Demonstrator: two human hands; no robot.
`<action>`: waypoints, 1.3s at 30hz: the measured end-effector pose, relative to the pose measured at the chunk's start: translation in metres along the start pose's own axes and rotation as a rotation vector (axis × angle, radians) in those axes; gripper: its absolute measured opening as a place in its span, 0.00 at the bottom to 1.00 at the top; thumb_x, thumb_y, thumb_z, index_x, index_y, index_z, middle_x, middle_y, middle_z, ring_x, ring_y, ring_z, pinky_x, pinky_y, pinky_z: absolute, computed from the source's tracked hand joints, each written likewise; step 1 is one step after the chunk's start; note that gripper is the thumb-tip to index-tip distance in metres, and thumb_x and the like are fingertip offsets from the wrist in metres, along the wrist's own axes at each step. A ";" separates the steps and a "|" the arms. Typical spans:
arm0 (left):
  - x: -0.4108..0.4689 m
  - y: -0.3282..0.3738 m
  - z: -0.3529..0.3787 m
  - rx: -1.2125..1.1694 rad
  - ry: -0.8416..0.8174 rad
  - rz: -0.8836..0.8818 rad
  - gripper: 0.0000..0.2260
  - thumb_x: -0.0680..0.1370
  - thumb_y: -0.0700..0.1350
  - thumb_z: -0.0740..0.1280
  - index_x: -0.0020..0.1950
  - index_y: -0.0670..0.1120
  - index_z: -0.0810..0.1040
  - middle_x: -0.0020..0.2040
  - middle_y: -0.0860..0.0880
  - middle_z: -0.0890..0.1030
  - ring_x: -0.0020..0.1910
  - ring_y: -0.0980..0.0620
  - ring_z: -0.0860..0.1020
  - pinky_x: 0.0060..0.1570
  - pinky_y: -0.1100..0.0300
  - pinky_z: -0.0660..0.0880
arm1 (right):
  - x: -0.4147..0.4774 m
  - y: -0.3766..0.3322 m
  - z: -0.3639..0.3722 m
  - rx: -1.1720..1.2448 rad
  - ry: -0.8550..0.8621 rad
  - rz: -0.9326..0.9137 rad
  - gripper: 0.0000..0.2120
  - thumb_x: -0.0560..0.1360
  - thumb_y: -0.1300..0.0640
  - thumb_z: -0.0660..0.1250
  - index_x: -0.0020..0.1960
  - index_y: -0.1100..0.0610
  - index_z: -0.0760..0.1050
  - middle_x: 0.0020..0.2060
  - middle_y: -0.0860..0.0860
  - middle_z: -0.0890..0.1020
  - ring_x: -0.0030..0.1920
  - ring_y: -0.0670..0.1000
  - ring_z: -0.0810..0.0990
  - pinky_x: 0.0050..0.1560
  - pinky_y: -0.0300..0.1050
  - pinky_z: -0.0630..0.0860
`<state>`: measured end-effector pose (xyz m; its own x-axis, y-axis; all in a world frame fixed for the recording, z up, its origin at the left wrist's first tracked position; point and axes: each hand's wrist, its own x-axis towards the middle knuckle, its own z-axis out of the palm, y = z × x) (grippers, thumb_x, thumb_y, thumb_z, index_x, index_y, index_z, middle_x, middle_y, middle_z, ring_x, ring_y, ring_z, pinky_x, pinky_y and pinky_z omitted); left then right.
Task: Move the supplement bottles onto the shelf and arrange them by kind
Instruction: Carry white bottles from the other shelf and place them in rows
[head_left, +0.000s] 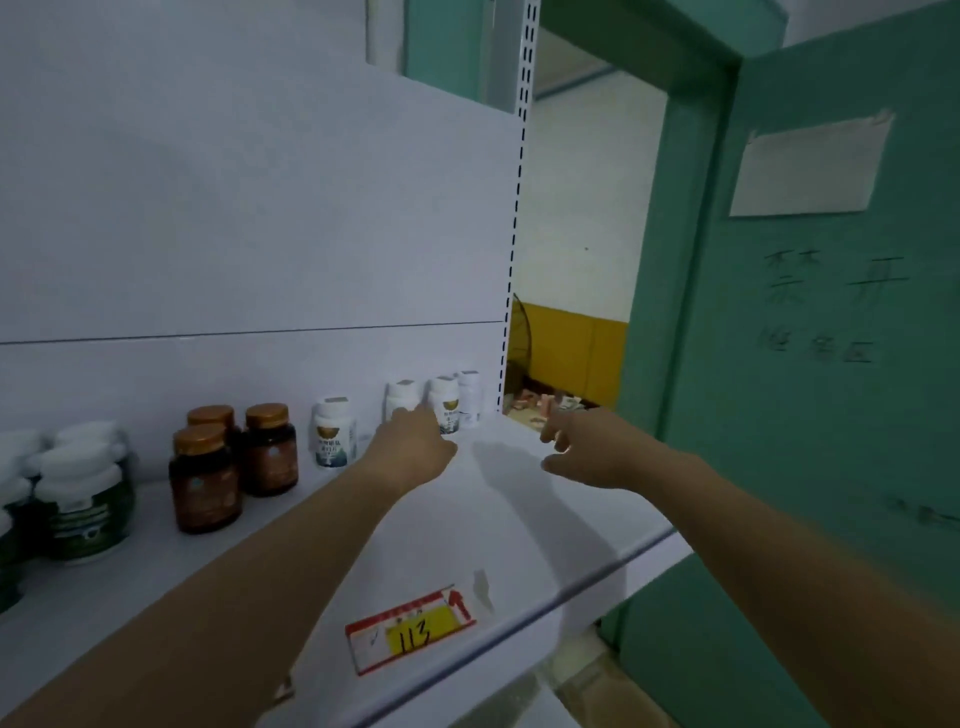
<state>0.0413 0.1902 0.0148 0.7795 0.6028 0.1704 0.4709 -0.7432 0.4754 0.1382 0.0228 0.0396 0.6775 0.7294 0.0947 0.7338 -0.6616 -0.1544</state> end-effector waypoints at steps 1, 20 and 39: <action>0.013 -0.003 0.003 -0.004 0.042 -0.044 0.20 0.77 0.49 0.64 0.66 0.41 0.68 0.63 0.39 0.73 0.61 0.41 0.74 0.57 0.53 0.72 | 0.020 0.002 0.002 0.001 0.006 -0.037 0.21 0.76 0.49 0.65 0.67 0.54 0.70 0.63 0.54 0.76 0.61 0.54 0.75 0.60 0.47 0.74; 0.139 -0.015 0.055 -0.279 0.404 -0.520 0.27 0.73 0.47 0.71 0.67 0.40 0.66 0.65 0.39 0.70 0.60 0.40 0.74 0.55 0.55 0.72 | 0.222 -0.025 0.045 0.141 -0.015 -0.531 0.18 0.80 0.56 0.59 0.69 0.60 0.66 0.66 0.59 0.69 0.64 0.58 0.71 0.60 0.47 0.69; 0.021 -0.008 -0.028 -0.762 0.339 -0.279 0.27 0.58 0.47 0.75 0.51 0.41 0.69 0.48 0.37 0.77 0.49 0.38 0.79 0.51 0.42 0.77 | 0.139 -0.056 -0.008 0.560 -0.175 -0.676 0.13 0.79 0.54 0.60 0.62 0.57 0.73 0.44 0.52 0.79 0.48 0.50 0.78 0.50 0.46 0.78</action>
<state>0.0428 0.2170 0.0392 0.4553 0.8773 0.1519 0.1274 -0.2331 0.9641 0.1921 0.1599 0.0692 0.0586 0.9789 0.1955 0.8105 0.0676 -0.5818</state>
